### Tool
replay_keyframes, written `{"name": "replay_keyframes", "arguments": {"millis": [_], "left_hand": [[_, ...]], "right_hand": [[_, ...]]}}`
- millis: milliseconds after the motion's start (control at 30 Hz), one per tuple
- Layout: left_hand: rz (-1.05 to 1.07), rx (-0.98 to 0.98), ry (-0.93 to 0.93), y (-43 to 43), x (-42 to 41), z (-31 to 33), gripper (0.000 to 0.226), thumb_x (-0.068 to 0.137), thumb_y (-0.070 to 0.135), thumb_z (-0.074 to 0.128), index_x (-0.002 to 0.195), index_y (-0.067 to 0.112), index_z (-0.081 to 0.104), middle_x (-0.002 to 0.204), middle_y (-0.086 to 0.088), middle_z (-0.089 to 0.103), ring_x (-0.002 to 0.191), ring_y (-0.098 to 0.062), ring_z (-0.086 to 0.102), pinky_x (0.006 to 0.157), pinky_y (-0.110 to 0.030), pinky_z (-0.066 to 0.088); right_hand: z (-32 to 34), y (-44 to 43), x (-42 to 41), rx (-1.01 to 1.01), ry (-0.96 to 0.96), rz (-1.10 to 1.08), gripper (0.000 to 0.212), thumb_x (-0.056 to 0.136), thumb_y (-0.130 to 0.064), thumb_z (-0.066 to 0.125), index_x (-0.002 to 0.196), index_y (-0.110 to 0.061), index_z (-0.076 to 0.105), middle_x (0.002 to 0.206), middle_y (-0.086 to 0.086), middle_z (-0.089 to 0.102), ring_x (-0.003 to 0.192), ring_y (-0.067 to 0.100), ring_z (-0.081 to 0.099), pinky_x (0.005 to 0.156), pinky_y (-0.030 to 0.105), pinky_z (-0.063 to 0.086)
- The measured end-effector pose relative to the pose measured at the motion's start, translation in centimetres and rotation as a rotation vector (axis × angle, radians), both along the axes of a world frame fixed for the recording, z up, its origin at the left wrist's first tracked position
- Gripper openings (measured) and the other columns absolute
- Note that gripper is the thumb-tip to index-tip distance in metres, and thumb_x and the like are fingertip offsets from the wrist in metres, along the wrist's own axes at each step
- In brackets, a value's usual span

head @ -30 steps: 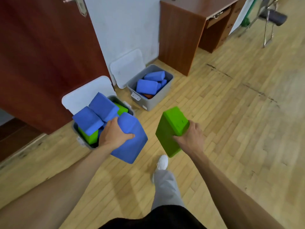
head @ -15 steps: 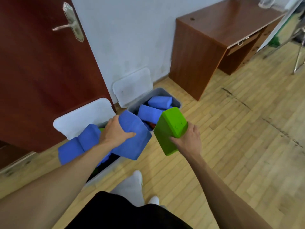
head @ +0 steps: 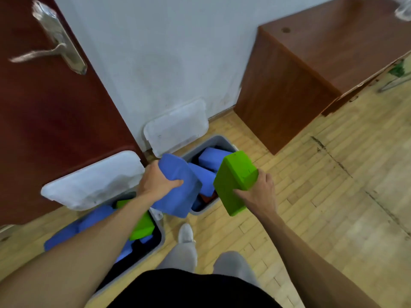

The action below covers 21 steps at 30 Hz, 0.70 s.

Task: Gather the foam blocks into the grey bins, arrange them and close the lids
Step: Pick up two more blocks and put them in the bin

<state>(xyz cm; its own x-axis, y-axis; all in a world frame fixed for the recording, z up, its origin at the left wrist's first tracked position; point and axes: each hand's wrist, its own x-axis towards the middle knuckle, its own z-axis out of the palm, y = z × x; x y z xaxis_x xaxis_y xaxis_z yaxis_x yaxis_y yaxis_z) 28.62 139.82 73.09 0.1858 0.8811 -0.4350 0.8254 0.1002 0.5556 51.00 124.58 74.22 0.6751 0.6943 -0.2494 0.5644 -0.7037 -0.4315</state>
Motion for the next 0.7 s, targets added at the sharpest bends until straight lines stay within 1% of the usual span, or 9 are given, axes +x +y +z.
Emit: {"name": "replay_keyframes", "arguments": {"millis": [100, 167, 233, 367, 433, 500, 567, 633, 700], "left_hand": [[0.109, 0.025, 0.012, 4.0, 2.5, 0.4, 0.086, 0.066, 0.046, 0.082, 0.13, 0.007, 0.041, 0.128, -0.017, 0.044, 0.119, -0.035, 0.047, 0.092, -0.043, 0.044], [0.182, -0.007, 0.033, 5.8, 3.9, 0.0, 0.087, 0.069, 0.049, 0.08, 0.133, 0.008, 0.038, 0.131, -0.018, 0.037, 0.124, -0.037, 0.041, 0.097, -0.045, 0.039], [0.293, -0.064, 0.033, 7.3, 5.1, -1.2, 0.089, 0.07, 0.053, 0.078, 0.136, 0.01, 0.037, 0.135, -0.017, 0.032, 0.124, -0.038, 0.041, 0.098, -0.046, 0.04], [0.502, -0.174, 0.046, 8.9, 7.3, -5.2, 0.089, 0.073, 0.059, 0.072, 0.138, 0.005, 0.041, 0.14, -0.019, 0.043, 0.124, -0.038, 0.048, 0.098, -0.045, 0.043], [0.665, -0.272, 0.02, 8.6, 8.1, -7.8, 0.092, 0.075, 0.064, 0.067, 0.141, 0.006, 0.04, 0.143, -0.019, 0.045, 0.125, -0.039, 0.048, 0.1, -0.045, 0.043], [0.881, -0.387, -0.062, 7.9, 9.3, -10.7, 0.093, 0.076, 0.066, 0.063, 0.142, 0.007, 0.038, 0.145, -0.017, 0.044, 0.127, -0.037, 0.048, 0.103, -0.044, 0.042], [1.05, -0.444, -0.123, 7.3, 10.6, -13.6, 0.087, 0.077, 0.066, 0.062, 0.141, 0.01, 0.041, 0.142, -0.014, 0.048, 0.123, -0.034, 0.052, 0.1, -0.043, 0.046], [1.158, -0.473, -0.179, 6.9, 12.4, -16.4, 0.077, 0.078, 0.064, 0.062, 0.137, 0.016, 0.047, 0.135, -0.008, 0.054, 0.113, -0.032, 0.059, 0.087, -0.043, 0.054], [1.238, -0.496, -0.277, 6.7, 14.1, -19.3, 0.066, 0.083, 0.058, 0.062, 0.134, 0.019, 0.049, 0.127, -0.003, 0.058, 0.107, -0.029, 0.063, 0.074, -0.038, 0.055]], "right_hand": [[0.1, 4.7, 2.9, 0.024, 0.033, -0.038, 0.093, 0.069, -0.051, 0.078, 0.139, -0.009, 0.034, 0.129, 0.007, 0.04, 0.115, 0.026, 0.048, 0.087, 0.041, 0.047], [-0.8, 7.6, 5.0, 0.033, 0.068, -0.075, 0.094, 0.07, -0.055, 0.076, 0.14, -0.008, 0.033, 0.13, 0.008, 0.038, 0.117, 0.027, 0.047, 0.091, 0.042, 0.048], [-2.4, 10.2, 7.1, 0.012, 0.112, -0.126, 0.095, 0.071, -0.059, 0.073, 0.139, -0.006, 0.032, 0.132, 0.01, 0.037, 0.122, 0.03, 0.044, 0.098, 0.047, 0.044], [-6.1, 14.0, 10.7, -0.139, 0.107, -0.179, 0.098, 0.077, -0.068, 0.059, 0.14, 0.0, 0.03, 0.141, 0.017, 0.034, 0.132, 0.037, 0.033, 0.107, 0.051, 0.028], [-8.3, 15.1, 12.2, -0.18, 0.176, -0.201, 0.099, 0.08, -0.069, 0.054, 0.142, 0.003, 0.026, 0.143, 0.019, 0.032, 0.134, 0.037, 0.03, 0.108, 0.05, 0.025], [-11.3, 16.5, 14.4, -0.219, 0.286, -0.288, 0.102, 0.082, -0.07, 0.051, 0.143, 0.007, 0.023, 0.145, 0.023, 0.029, 0.136, 0.038, 0.028, 0.11, 0.049, 0.024], [-14.9, 17.9, 16.6, -0.238, 0.382, -0.384, 0.101, 0.084, -0.071, 0.047, 0.141, 0.011, 0.03, 0.144, 0.027, 0.034, 0.135, 0.039, 0.033, 0.11, 0.047, 0.028], [-18.1, 19.5, 18.2, -0.25, 0.448, -0.414, 0.098, 0.085, -0.072, 0.043, 0.137, 0.011, 0.041, 0.139, 0.028, 0.044, 0.129, 0.039, 0.042, 0.108, 0.043, 0.032], [-21.3, 20.8, 19.1, -0.221, 0.504, -0.448, 0.096, 0.083, -0.07, 0.049, 0.136, 0.009, 0.043, 0.137, 0.026, 0.048, 0.126, 0.037, 0.047, 0.104, 0.039, 0.036]]}}
